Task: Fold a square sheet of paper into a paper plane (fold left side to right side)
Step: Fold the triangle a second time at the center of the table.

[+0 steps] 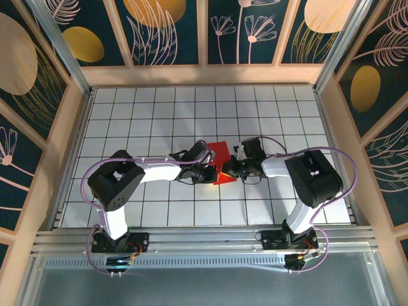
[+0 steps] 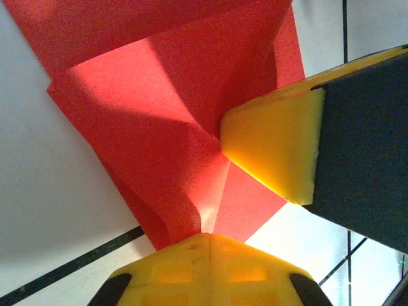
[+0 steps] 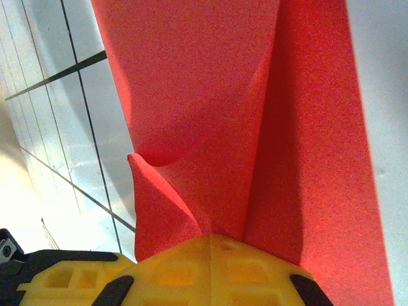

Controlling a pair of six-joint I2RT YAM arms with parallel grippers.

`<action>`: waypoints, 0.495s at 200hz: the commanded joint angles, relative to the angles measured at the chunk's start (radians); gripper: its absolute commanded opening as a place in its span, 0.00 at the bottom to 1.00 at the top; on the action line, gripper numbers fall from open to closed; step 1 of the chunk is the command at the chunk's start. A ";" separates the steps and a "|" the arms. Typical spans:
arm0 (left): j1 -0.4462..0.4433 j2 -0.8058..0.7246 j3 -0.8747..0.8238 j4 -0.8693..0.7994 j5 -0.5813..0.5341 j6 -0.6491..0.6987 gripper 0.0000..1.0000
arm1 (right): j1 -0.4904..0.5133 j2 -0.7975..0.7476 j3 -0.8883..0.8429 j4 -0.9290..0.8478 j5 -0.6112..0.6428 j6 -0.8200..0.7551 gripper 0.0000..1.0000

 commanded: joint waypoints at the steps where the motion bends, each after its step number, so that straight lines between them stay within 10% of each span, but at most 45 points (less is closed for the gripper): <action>1: 0.001 0.017 0.011 -0.032 -0.019 0.013 0.01 | 0.015 0.034 -0.014 -0.102 0.087 -0.030 0.00; 99: 0.001 0.029 0.008 -0.045 -0.034 0.018 0.00 | 0.014 0.034 -0.011 -0.103 0.086 -0.032 0.00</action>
